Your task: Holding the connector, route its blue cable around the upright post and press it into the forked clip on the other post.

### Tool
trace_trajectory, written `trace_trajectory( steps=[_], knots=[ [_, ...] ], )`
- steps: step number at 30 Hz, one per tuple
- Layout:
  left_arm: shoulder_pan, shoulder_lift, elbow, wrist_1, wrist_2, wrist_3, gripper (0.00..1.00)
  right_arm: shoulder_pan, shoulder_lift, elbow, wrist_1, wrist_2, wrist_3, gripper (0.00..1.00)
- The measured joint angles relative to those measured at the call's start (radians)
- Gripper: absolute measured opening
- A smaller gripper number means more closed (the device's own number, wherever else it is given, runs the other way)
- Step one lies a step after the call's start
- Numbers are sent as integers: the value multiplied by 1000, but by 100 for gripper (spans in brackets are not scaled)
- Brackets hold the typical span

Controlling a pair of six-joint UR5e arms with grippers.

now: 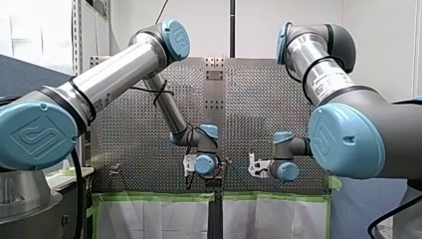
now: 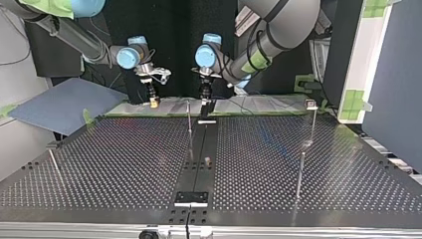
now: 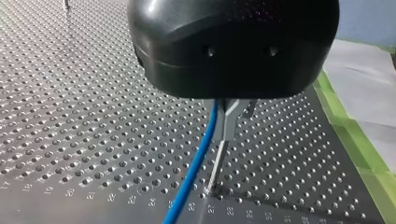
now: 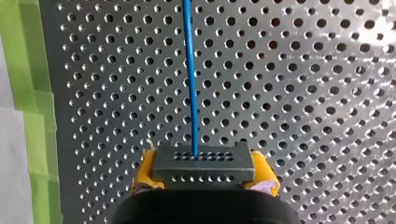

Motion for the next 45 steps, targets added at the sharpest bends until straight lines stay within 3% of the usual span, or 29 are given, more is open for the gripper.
trace_trajectory(
  steps=[7, 16, 25, 33, 45],
  knots=[
    [1, -5, 1, 2, 11, -9, 0, -14, 0, -1, 4, 0, -4, 0],
    [2, -65, 27, 7, 4, -10, 0, -20, 0, -1, 11, 0, -7, 0],
    [6, -79, 80, -45, 3, -10, 0, -21, 1, -1, 12, 0, -10, 0],
    [11, -80, 95, -53, 9, -16, 0, -27, 1, -1, 5, 2, -8, 0],
    [39, -80, 129, -74, 66, -49, 0, -37, 1, -28, 11, 2, -6, 0]
  ],
)
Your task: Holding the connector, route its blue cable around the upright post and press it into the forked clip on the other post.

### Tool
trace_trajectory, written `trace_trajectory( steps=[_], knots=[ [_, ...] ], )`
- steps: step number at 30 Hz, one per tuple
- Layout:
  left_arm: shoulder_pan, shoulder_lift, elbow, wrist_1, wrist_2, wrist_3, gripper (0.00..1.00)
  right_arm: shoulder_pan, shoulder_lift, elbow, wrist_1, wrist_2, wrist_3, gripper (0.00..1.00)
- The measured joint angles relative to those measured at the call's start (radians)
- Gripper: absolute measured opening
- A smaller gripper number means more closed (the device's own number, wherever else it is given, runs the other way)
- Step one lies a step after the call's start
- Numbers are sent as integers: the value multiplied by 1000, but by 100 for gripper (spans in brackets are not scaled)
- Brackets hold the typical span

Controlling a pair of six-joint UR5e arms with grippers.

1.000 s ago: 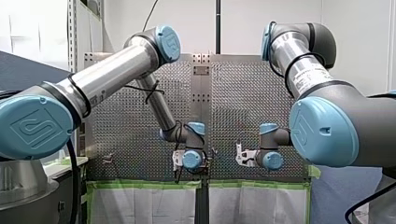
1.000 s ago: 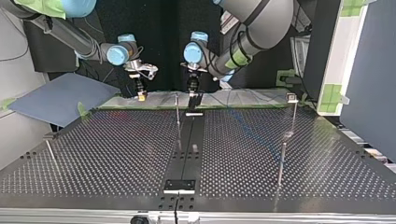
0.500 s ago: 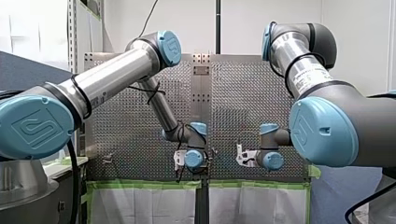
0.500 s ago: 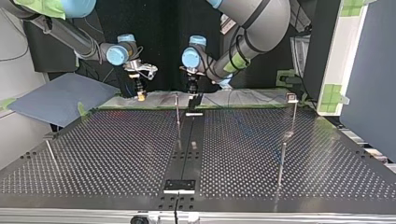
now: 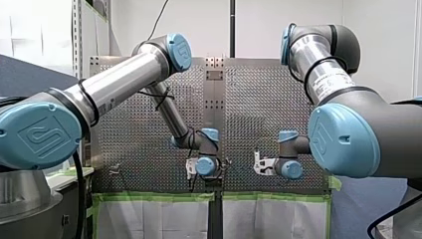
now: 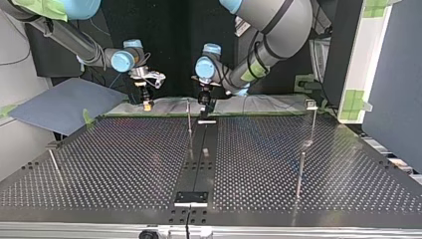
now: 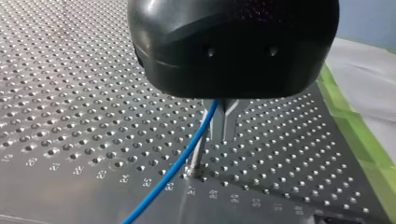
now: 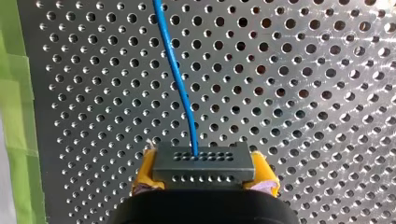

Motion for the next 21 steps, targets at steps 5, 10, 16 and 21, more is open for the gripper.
trace_trajectory(
  steps=[5, 10, 16, 21],
  knots=[
    [15, 0, 30, -37, 22, -7, 0, 0, 0, -6, 10, 0, -2, 0],
    [26, 0, 54, -69, 41, -8, 0, 0, 0, -9, 8, 0, -1, 0],
    [42, 0, 63, -80, 61, -11, 0, -2, 0, -21, 5, -3, 2, 0],
    [54, 0, 69, -92, 79, -12, 0, -5, 0, -38, 8, -3, 5, 0]
  ],
)
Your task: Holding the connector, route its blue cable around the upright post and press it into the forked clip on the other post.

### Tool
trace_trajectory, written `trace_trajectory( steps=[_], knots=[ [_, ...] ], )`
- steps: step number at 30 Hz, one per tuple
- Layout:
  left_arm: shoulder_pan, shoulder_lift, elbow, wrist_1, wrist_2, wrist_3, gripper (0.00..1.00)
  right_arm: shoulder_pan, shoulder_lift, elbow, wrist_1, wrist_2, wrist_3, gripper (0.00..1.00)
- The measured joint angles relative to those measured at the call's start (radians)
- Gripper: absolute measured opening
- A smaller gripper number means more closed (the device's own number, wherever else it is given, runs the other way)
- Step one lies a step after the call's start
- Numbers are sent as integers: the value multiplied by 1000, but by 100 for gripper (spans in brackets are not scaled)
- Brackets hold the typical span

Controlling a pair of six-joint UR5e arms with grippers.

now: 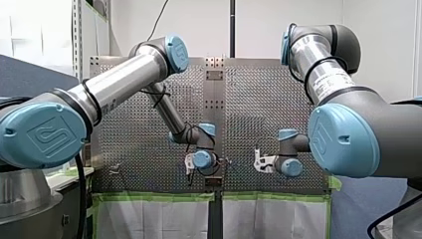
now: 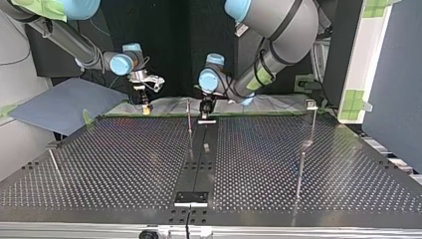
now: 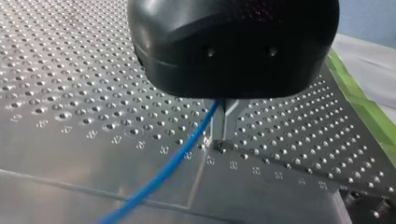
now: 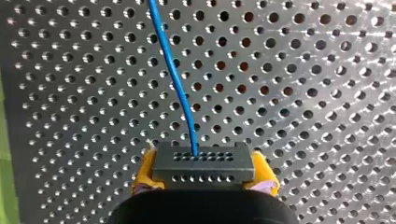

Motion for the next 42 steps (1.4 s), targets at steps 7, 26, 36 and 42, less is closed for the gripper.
trace_trajectory(
  steps=[7, 26, 36, 42],
  knots=[
    [9, 0, 15, -27, 14, 0, 0, -4, 0, -25, 32, 1, -8, 0],
    [-5, 1, 16, -118, 26, 31, 99, -4, 0, -27, 45, 0, -13, 0],
    [-37, 3, -1, -135, 97, 50, 99, -4, 1, -27, 51, 0, -16, 0],
    [-48, 11, -3, -135, 111, 52, 99, -5, 1, -27, 50, -1, -17, 0]
  ],
)
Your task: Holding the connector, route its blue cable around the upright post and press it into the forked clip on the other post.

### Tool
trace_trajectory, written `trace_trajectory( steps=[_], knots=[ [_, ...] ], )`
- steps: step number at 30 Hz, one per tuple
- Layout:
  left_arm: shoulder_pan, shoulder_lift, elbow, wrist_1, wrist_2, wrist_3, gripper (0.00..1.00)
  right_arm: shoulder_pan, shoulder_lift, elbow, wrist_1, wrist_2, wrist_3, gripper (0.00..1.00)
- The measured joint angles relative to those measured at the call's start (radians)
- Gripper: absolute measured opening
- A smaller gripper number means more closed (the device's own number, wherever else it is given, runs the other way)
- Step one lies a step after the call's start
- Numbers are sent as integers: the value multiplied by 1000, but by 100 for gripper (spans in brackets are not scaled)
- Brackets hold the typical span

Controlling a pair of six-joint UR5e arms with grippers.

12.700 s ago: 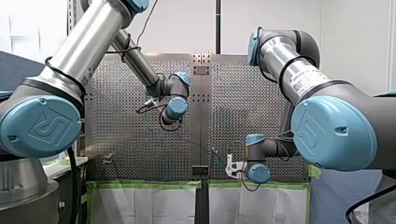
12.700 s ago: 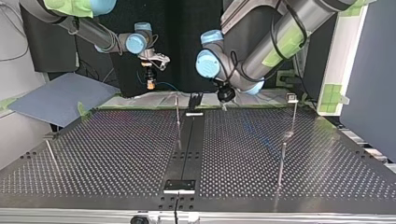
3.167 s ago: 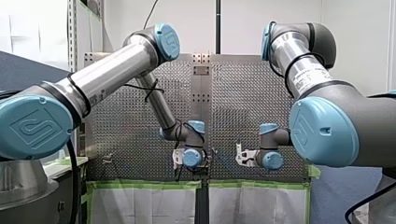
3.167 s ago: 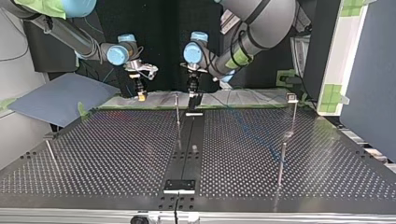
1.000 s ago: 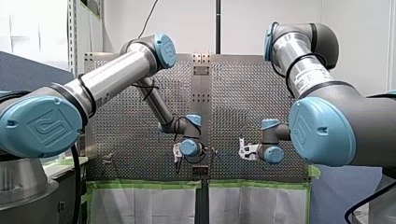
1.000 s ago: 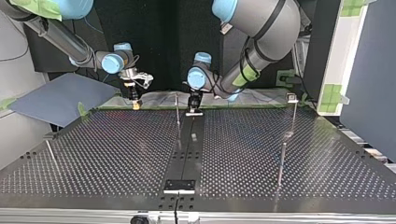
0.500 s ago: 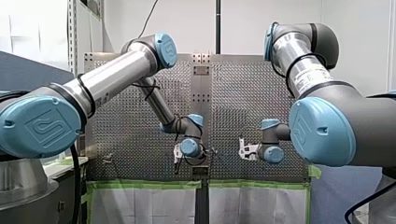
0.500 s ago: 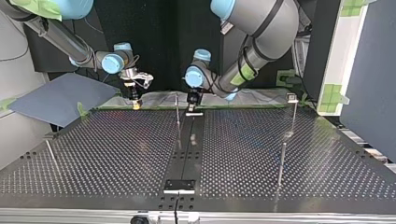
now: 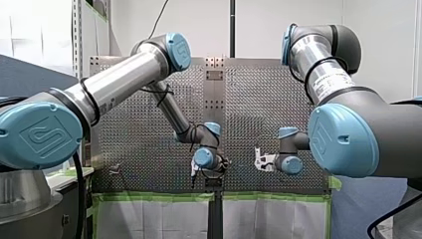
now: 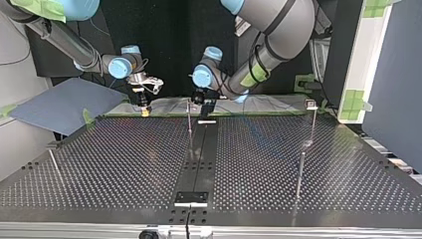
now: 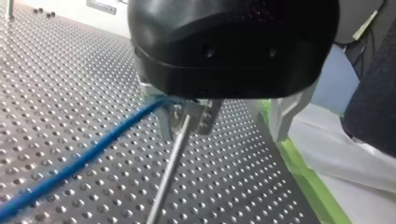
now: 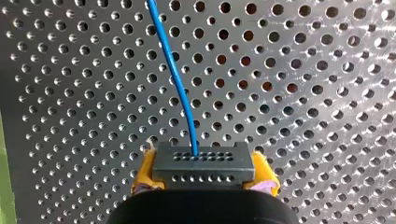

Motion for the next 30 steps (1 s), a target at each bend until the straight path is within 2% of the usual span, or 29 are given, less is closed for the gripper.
trace_trajectory(
  steps=[8, 18, 30],
  knots=[
    [-10, 16, -5, 0, -32, 0, 99, -1, 0, 0, -1, -2, -1, 0],
    [-13, 43, -69, 47, -29, -2, 99, -1, 1, 0, -5, -3, -1, 0],
    [-18, 44, -96, 47, -24, 7, 99, -1, 2, 0, -1, -6, -1, 0]
  ],
)
